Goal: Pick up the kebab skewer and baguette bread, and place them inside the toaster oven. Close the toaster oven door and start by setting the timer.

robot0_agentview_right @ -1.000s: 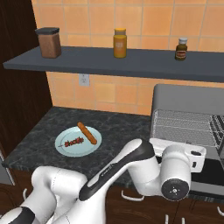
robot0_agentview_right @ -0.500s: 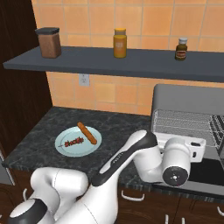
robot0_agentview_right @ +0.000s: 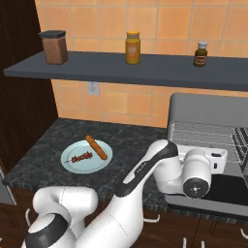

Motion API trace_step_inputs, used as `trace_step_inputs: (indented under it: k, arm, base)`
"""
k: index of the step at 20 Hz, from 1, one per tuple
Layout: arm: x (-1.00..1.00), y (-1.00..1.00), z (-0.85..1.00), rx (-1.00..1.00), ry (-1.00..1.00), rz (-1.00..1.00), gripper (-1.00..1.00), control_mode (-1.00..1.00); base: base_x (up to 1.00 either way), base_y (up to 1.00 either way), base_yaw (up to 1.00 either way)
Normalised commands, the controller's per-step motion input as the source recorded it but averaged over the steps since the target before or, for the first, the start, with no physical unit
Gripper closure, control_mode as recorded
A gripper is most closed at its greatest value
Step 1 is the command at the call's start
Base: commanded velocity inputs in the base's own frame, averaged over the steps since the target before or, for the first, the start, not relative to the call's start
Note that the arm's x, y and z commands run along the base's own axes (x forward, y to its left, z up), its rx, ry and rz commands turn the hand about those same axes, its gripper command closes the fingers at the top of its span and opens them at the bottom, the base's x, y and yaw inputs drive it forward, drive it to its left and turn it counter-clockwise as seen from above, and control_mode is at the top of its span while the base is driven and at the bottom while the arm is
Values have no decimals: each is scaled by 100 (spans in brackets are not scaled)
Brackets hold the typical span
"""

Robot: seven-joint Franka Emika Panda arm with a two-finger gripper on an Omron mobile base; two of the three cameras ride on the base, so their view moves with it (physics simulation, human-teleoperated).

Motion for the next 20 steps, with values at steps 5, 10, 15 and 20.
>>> trace_step_inputs:
  k: [5,10,15,20]
  arm:
    - [32,-15,0,0,0,0,-100,-100]
    - [22,-6,-6,0,0,0,-100,-100]
    - [18,-3,-38,4,2,0,-100,-100]
    - [42,-3,-16,2,0,0,-100,-100]
  base:
    - [0,0,0]
    - [0,0,0]
    - [0,0,0]
    - [0,0,0]
